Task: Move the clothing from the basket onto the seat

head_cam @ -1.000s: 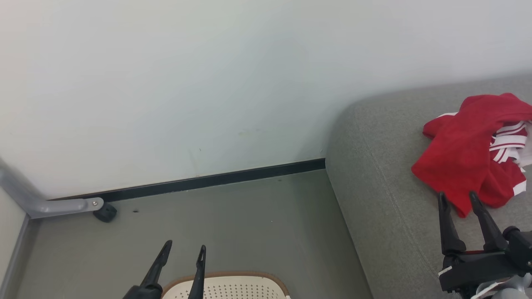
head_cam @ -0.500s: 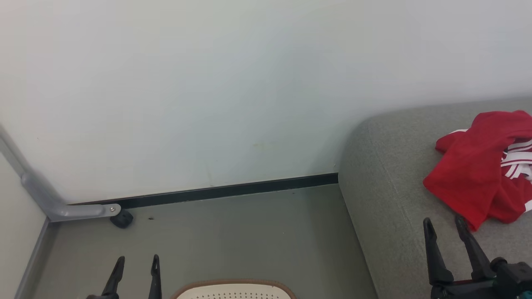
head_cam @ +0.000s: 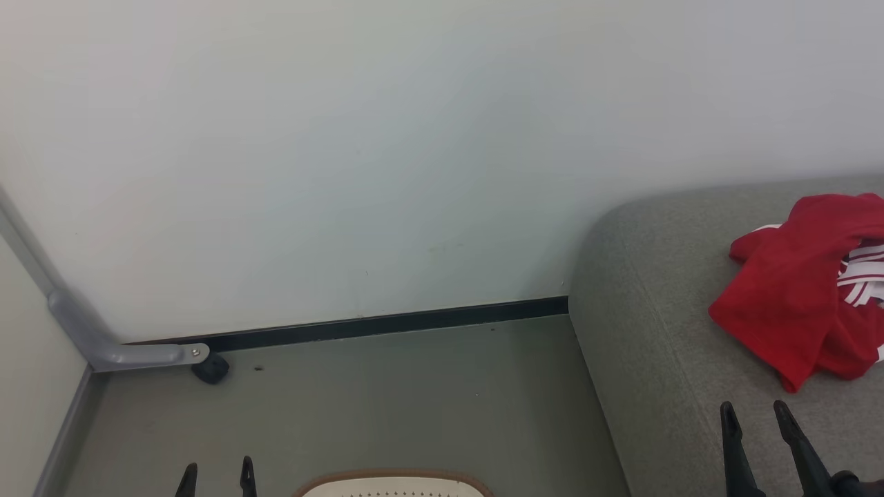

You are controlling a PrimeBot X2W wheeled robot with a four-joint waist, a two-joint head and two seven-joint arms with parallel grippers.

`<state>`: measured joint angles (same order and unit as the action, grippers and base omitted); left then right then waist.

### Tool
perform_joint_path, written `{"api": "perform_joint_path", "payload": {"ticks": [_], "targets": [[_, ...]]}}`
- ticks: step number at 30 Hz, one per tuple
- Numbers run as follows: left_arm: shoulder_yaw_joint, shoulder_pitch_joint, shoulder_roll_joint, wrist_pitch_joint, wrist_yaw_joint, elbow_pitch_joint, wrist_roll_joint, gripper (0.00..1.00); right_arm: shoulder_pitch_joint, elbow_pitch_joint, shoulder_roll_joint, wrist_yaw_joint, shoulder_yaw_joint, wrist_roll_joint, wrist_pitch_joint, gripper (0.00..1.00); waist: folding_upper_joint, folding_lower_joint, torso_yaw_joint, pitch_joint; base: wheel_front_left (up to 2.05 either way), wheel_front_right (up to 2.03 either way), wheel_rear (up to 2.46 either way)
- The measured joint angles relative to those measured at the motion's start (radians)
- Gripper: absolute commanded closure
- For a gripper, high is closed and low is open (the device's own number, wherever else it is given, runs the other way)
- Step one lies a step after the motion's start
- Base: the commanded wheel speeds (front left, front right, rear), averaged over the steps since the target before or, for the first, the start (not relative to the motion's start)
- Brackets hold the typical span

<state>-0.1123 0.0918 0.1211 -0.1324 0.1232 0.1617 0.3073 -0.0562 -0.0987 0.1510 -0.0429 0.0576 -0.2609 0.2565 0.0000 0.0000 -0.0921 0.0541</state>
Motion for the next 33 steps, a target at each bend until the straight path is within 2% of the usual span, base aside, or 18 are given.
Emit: {"api": "perform_joint_path", "payload": {"ticks": [33], "targets": [[-0.011,0.016,-0.027,-0.003,0.0,0.05,0.0,0.0,-0.059,0.069,0.009,0.026,-0.006,0.001,-0.037,0.0,0.0,0.0,0.016,0.006,0.0,0.0,0.0]]}}
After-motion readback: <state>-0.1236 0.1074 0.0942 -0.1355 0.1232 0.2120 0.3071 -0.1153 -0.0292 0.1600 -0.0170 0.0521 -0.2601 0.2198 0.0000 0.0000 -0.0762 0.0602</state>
